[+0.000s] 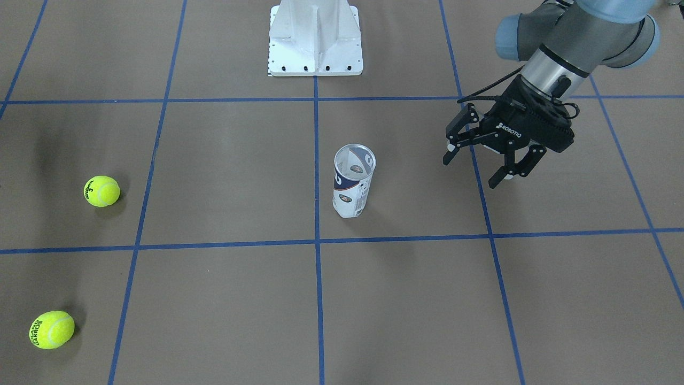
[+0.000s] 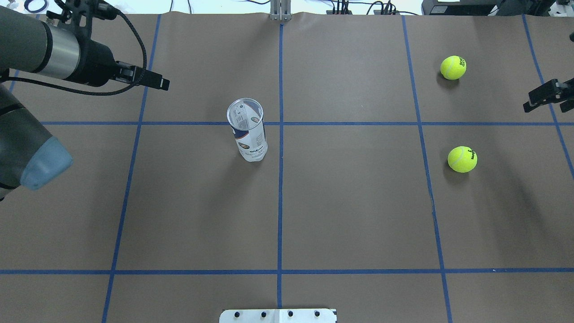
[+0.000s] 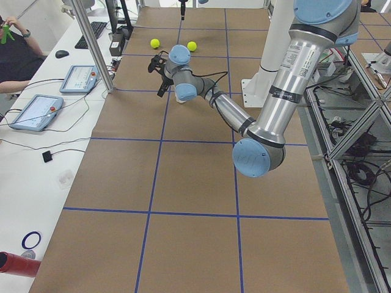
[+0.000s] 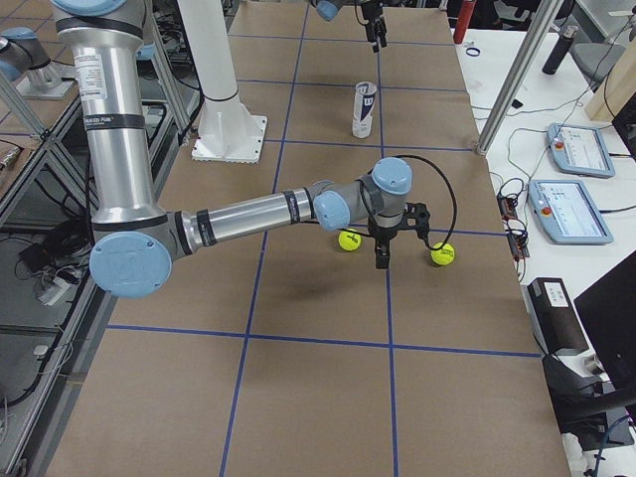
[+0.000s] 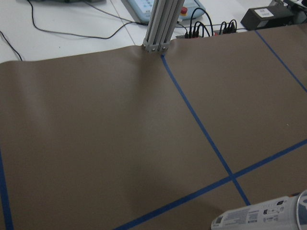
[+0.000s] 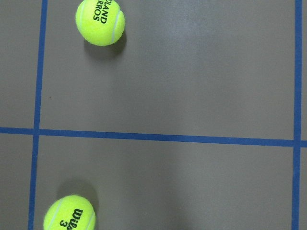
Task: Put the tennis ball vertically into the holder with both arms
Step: 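Open the left gripper and draw it back from the can, then lower the right gripper onto the nearer yellow tennis ball and grasp it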
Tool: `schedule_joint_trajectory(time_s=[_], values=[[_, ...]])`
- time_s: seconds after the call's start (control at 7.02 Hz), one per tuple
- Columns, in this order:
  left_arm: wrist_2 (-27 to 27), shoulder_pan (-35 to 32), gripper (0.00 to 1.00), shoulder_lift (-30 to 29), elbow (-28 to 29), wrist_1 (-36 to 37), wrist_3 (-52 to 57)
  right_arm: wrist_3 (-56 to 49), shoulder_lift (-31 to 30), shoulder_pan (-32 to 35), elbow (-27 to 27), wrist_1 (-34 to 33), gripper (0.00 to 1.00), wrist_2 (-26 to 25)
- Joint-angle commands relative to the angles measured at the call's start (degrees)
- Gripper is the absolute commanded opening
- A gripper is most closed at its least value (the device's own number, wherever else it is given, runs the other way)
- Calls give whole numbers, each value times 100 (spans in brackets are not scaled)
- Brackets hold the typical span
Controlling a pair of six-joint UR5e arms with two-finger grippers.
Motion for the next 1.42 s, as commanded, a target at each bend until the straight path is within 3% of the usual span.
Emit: schedule_joint_trajectory(time_s=[0.0,0.14,0.57,1.28], values=[[-22,8,99,6,-3,-30,1145,1138,-188,-612,-23,974,99,-293],[5,16,90,14,14,-91,1780,1412,-188,-745,-23,1003,99,-285],[934,428,92,208,713,-1784,1883,1852,-189,-1087,-6,1003,99,-285],[1183,552,98,225,875,-2025,1901,2092,102,-1853,-23,986,99,-689]])
